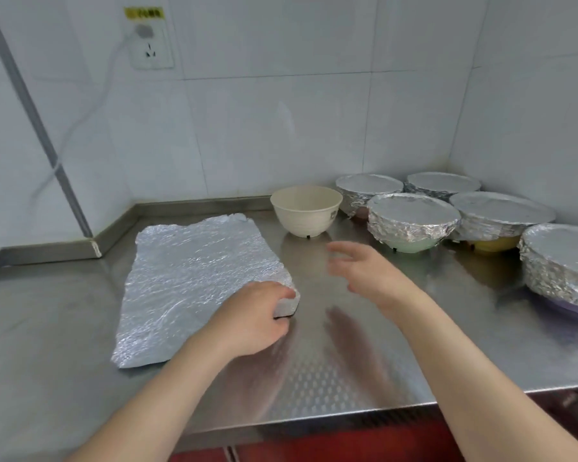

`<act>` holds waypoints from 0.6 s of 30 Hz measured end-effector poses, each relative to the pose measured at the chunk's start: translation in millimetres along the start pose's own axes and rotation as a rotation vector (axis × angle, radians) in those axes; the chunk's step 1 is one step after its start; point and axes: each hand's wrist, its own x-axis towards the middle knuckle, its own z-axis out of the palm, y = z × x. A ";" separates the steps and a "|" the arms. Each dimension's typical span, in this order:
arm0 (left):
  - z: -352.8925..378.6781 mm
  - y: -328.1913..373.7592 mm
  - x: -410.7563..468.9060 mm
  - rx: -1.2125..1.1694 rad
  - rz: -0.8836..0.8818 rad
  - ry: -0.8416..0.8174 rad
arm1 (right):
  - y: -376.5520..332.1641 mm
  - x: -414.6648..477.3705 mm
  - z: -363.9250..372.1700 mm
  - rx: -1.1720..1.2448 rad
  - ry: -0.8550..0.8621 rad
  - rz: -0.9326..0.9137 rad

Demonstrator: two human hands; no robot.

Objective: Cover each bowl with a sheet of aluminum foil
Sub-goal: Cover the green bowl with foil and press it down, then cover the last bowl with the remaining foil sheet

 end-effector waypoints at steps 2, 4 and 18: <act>1.8 -24.0 -16.5 0.091 -0.019 -0.010 | 4.9 -0.1 25.0 -0.141 -0.179 -0.052; 1.6 -43.3 -26.4 0.110 -0.050 0.018 | 8.7 2.0 48.1 -0.338 -0.262 -0.139; -10.7 -39.5 -60.6 0.586 0.129 0.110 | 33.3 2.0 73.8 -0.896 -0.068 -0.780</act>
